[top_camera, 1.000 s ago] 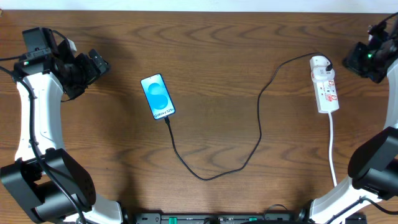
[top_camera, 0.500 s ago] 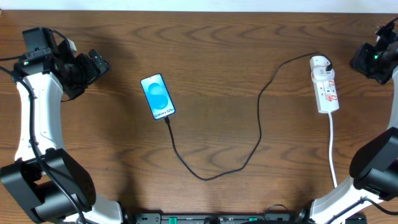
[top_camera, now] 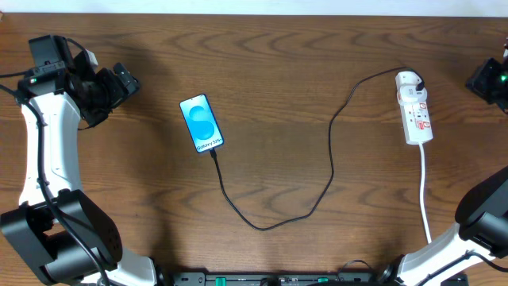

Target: Plug charger to phone and switch on socket

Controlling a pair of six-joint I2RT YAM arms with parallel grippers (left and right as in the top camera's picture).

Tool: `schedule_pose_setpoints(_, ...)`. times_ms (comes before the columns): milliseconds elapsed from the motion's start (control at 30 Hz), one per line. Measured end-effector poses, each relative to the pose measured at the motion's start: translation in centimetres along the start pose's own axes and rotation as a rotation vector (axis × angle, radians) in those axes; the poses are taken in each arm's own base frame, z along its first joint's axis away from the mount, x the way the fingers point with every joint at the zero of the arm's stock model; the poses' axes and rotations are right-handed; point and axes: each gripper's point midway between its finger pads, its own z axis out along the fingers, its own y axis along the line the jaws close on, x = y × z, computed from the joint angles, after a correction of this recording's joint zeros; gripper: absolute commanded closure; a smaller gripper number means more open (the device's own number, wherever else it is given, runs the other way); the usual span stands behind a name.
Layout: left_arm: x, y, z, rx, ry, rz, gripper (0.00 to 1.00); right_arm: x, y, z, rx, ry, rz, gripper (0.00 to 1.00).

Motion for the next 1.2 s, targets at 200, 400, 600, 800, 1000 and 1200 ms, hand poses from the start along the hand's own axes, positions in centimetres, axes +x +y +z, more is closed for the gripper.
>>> schedule_pose_setpoints(200,0.0,0.0,0.0,0.000,0.000,0.000,0.02,1.1,-0.1,2.1,-0.049,0.058,-0.030,0.99)
schedule_pose_setpoints(400,0.0,0.0,0.0,0.000,0.000,0.000,0.02,2.0,-1.4,5.4,-0.050,0.103,-0.059,0.99)
schedule_pose_setpoints(600,0.0,0.0,0.0,0.000,0.000,0.000,0.02,4.4,-2.6,9.4,-0.073,0.193,-0.064,0.99)
schedule_pose_setpoints(800,0.0,0.0,0.0,0.000,0.000,0.000,0.02,5.8,-2.4,11.2,-0.103,0.237,-0.098,0.99)
schedule_pose_setpoints(1000,0.0,0.0,0.0,0.000,0.000,0.000,0.02,5.9,-2.1,11.6,-0.114,0.237,-0.136,0.99)
schedule_pose_setpoints(1200,0.0,0.0,0.0,0.000,0.000,0.000,0.02,7.3,-2.6,13.4,-0.126,0.278,-0.140,0.99)
